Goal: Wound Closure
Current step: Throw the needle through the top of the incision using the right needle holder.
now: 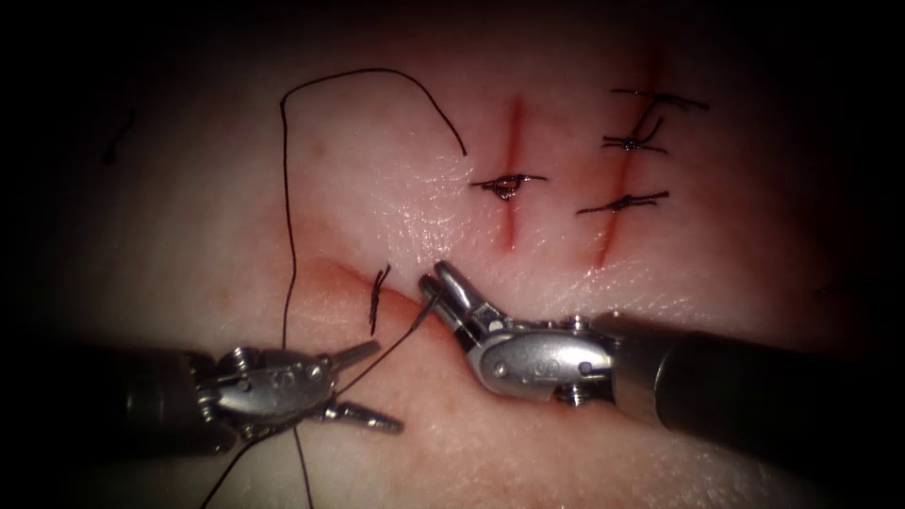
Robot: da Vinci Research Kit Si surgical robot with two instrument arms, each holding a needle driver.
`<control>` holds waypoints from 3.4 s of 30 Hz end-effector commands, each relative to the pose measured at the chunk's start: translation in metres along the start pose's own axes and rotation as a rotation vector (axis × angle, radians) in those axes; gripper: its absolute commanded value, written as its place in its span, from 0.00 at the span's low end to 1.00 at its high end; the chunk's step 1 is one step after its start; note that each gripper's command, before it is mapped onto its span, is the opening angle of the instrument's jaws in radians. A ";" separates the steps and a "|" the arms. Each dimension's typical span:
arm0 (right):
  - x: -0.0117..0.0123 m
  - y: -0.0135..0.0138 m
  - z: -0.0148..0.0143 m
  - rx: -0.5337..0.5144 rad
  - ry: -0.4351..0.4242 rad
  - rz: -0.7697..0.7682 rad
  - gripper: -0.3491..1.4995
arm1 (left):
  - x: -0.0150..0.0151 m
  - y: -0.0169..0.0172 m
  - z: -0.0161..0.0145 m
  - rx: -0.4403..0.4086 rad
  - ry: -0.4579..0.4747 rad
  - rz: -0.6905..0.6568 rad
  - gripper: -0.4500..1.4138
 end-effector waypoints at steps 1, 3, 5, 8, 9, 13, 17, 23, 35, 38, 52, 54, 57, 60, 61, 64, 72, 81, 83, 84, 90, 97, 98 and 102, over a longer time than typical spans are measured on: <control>-0.0006 -0.0010 0.0008 0.011 -0.011 0.016 0.00 | -0.0002 0.0003 0.0010 0.005 -0.003 0.007 0.51; -0.0011 -0.0014 0.0006 0.024 -0.033 0.053 0.00 | -0.0001 0.0004 0.0012 0.004 -0.002 0.005 0.51; -0.0015 -0.0016 0.0004 0.027 -0.044 0.100 0.00 | 0.0000 0.0005 0.0014 0.004 -0.001 0.004 0.51; -0.0018 -0.0014 0.0004 0.028 -0.065 0.209 0.00 | 0.0001 0.0005 0.0018 0.004 0.000 0.003 0.51; -0.0016 -0.0010 0.0006 0.024 -0.075 0.284 0.00 | 0.0001 0.0006 0.0021 0.004 0.002 0.003 0.51; -0.0014 -0.0010 0.0004 0.034 -0.100 0.287 0.00 | -0.0006 0.0006 0.0032 0.004 0.008 0.009 0.51; -0.0016 -0.0023 -0.0007 0.041 -0.104 0.274 0.00 | -0.0014 0.0005 0.0041 -0.004 -0.004 0.018 0.51; -0.0011 -0.0060 -0.0029 0.066 -0.037 0.089 0.00 | -0.0027 -0.0003 0.0033 -0.019 -0.012 0.039 0.51; -0.0041 -0.0096 -0.0040 0.140 -0.107 0.019 0.00 | -0.0035 -0.0008 0.0020 -0.013 -0.019 0.031 0.51; -0.0046 -0.0101 -0.0043 0.153 -0.126 0.010 0.00 | -0.0035 -0.0008 0.0021 -0.012 -0.019 0.030 0.51; -0.0026 -0.0078 -0.0052 0.149 -0.138 0.113 0.00 | -0.0031 -0.0006 0.0027 -0.007 -0.024 0.026 0.51; -0.0010 -0.0056 -0.0044 0.132 -0.143 0.237 0.00 | -0.0031 -0.0004 0.0032 0.002 -0.023 0.026 0.51; 0.0003 -0.0038 -0.0039 0.115 -0.146 0.348 0.00 | -0.0035 -0.0002 0.0036 -0.003 -0.026 0.029 0.51; 0.0015 -0.0017 -0.0033 0.093 -0.147 0.444 0.00 | -0.0040 -0.0002 0.0037 -0.003 -0.042 0.035 0.51; 0.0020 -0.0009 -0.0030 0.085 -0.146 0.471 0.00 | -0.0041 -0.0002 0.0038 -0.006 -0.044 0.037 0.51; 0.0030 0.0008 -0.0022 0.095 -0.137 0.552 0.00 | -0.0050 -0.0002 0.0040 -0.007 -0.053 0.039 0.51; 0.0036 0.0028 0.0009 0.102 -0.166 0.711 0.00 | -0.0086 0.0003 0.0040 -0.030 -0.111 0.025 0.51; 0.0031 0.0058 0.0056 0.176 -0.268 0.973 0.00 | -0.0090 0.0004 0.0039 -0.031 -0.110 0.021 0.51; 0.0032 0.0068 0.0060 0.172 -0.271 1.029 0.00 | -0.0090 0.0005 0.0039 -0.030 -0.110 0.022 0.51; 0.0033 0.0071 0.0061 0.171 -0.271 1.049 0.00 | -0.0090 0.0005 0.0039 -0.033 -0.110 0.022 0.51; 0.0034 0.0078 0.0066 0.166 -0.278 1.181 0.00 | -0.0092 0.0005 0.0040 -0.035 -0.109 0.023 0.51; 0.0032 0.0076 0.0070 0.197 -0.318 1.354 0.00 | -0.0093 0.0005 0.0039 -0.036 -0.109 0.024 0.51; 0.0032 0.0076 0.0069 0.195 -0.329 1.369 0.00 | -0.0093 0.0005 0.0039 -0.036 -0.109 0.024 0.51; 0.0031 0.0068 0.0063 0.209 -0.380 1.437 0.00 | -0.0092 0.0005 0.0037 -0.042 -0.109 0.024 0.51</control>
